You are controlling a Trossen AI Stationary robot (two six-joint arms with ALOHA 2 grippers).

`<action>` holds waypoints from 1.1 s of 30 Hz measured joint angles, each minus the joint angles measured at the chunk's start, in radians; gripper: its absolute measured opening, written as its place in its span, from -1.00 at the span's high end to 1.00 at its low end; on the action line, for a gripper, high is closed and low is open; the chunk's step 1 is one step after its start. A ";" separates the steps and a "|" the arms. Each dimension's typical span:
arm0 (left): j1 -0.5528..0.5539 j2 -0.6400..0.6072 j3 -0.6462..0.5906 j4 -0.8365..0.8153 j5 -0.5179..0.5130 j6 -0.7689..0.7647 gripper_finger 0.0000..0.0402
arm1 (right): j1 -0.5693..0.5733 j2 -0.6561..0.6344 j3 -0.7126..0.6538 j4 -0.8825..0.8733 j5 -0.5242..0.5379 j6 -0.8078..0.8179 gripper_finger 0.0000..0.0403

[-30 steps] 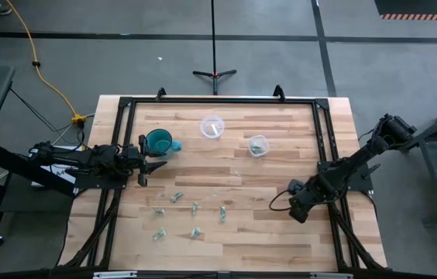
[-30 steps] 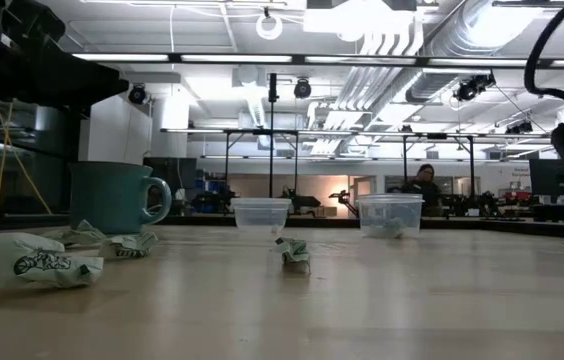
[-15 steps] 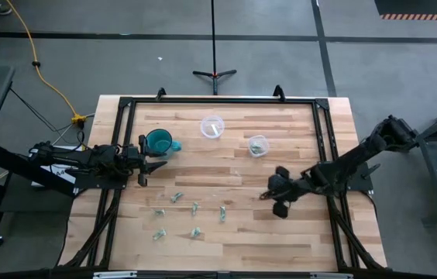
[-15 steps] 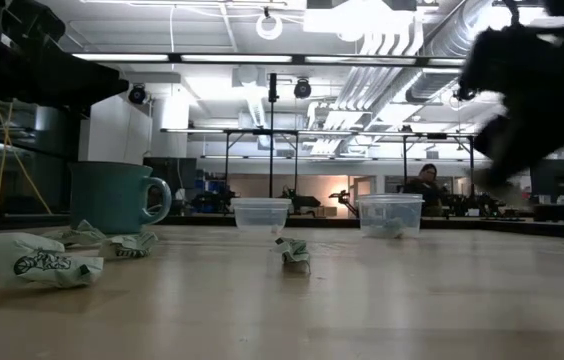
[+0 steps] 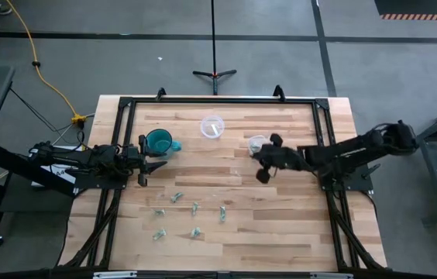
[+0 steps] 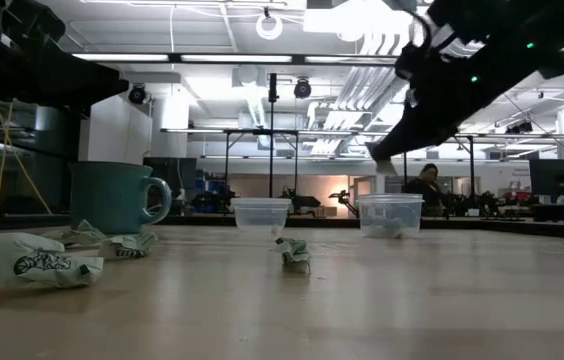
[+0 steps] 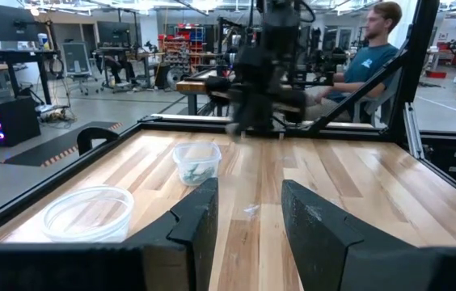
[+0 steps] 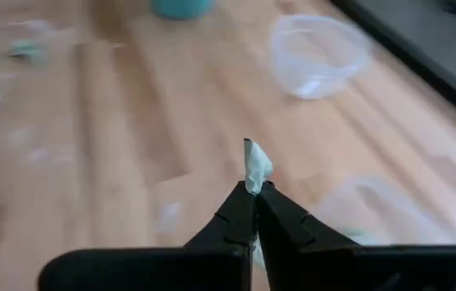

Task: Pick and place items into bin
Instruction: Put the stevia packet into the small transparent bin

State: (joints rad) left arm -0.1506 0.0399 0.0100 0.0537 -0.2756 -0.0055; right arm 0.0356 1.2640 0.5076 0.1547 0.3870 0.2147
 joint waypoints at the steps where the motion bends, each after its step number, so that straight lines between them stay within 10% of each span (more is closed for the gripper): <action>1: 0.000 0.000 0.000 0.000 0.000 0.000 0.14 | -0.027 0.000 0.000 0.000 0.000 -0.008 0.97; 20: 0.000 0.000 0.000 0.001 -0.009 0.000 0.14 | -0.239 0.000 0.000 0.013 -0.117 -0.103 0.36; 27: 0.000 0.000 0.000 0.003 -0.031 0.000 0.14 | -0.163 0.004 0.000 0.275 -0.453 -0.167 0.13; 33: 0.000 0.000 0.000 0.003 -0.032 0.000 0.14 | -0.001 0.084 0.013 0.393 -0.446 -0.231 0.11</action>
State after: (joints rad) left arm -0.1507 0.0398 0.0098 0.0570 -0.3073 -0.0055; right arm 0.0347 1.3479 0.5208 0.5475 -0.0592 -0.0158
